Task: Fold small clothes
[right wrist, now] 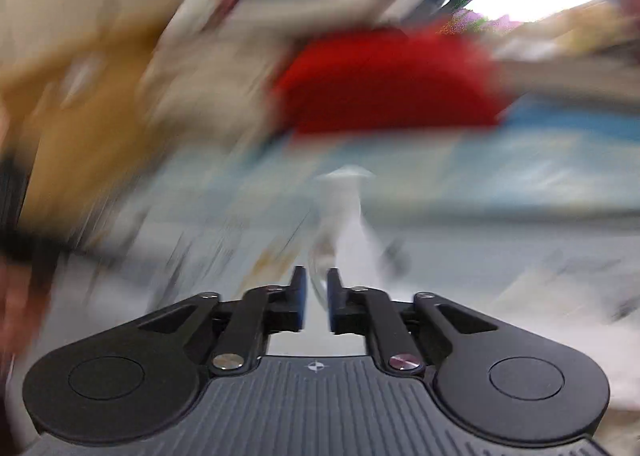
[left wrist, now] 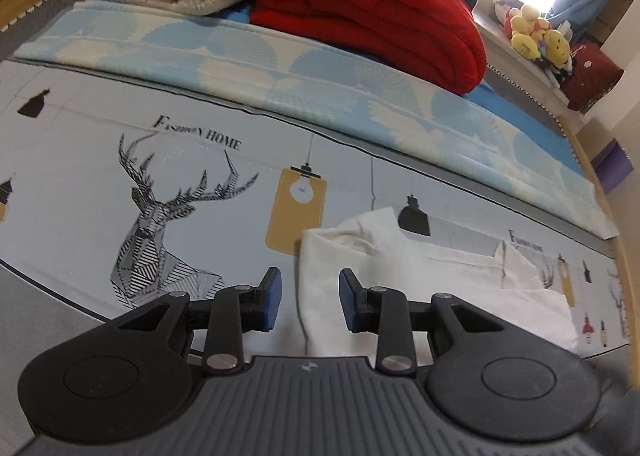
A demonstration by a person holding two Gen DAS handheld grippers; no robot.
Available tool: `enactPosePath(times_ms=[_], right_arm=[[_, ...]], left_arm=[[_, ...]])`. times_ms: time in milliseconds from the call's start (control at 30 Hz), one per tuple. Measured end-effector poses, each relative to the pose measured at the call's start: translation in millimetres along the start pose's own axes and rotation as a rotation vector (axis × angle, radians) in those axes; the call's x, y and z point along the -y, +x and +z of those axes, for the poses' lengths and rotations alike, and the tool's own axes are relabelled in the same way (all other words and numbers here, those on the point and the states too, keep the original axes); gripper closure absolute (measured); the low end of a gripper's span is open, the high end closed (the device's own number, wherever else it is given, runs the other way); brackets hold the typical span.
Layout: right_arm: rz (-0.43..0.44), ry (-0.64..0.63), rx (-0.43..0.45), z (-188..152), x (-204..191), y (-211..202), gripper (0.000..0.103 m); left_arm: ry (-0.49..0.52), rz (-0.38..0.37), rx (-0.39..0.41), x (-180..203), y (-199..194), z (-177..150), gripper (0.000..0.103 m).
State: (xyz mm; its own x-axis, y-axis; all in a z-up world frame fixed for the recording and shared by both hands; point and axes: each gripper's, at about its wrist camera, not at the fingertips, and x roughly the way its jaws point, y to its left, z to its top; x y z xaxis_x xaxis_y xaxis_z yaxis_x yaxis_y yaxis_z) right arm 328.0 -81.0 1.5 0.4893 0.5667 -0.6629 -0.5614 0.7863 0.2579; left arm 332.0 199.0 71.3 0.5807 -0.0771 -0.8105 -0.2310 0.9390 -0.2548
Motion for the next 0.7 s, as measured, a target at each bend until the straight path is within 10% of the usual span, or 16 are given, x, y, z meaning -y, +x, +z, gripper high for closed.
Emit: enactPosePath(times_ms=[233, 467, 700], right_arm=[[-0.121, -0.080, -0.079, -23, 11, -40, 0.077], [-0.502, 0.433, 0.081, -25, 142, -92, 0.062], [-0.590, 0.719, 0.190, -33, 215, -119, 0.062]], left_arm=[[0.001, -0.018, -0.019, 9, 9, -5, 0.068], [0.016, -0.031, -0.085, 35, 42, -21, 0.068], [0.062, 0.010, -0.146, 55, 81, -38, 0.068]])
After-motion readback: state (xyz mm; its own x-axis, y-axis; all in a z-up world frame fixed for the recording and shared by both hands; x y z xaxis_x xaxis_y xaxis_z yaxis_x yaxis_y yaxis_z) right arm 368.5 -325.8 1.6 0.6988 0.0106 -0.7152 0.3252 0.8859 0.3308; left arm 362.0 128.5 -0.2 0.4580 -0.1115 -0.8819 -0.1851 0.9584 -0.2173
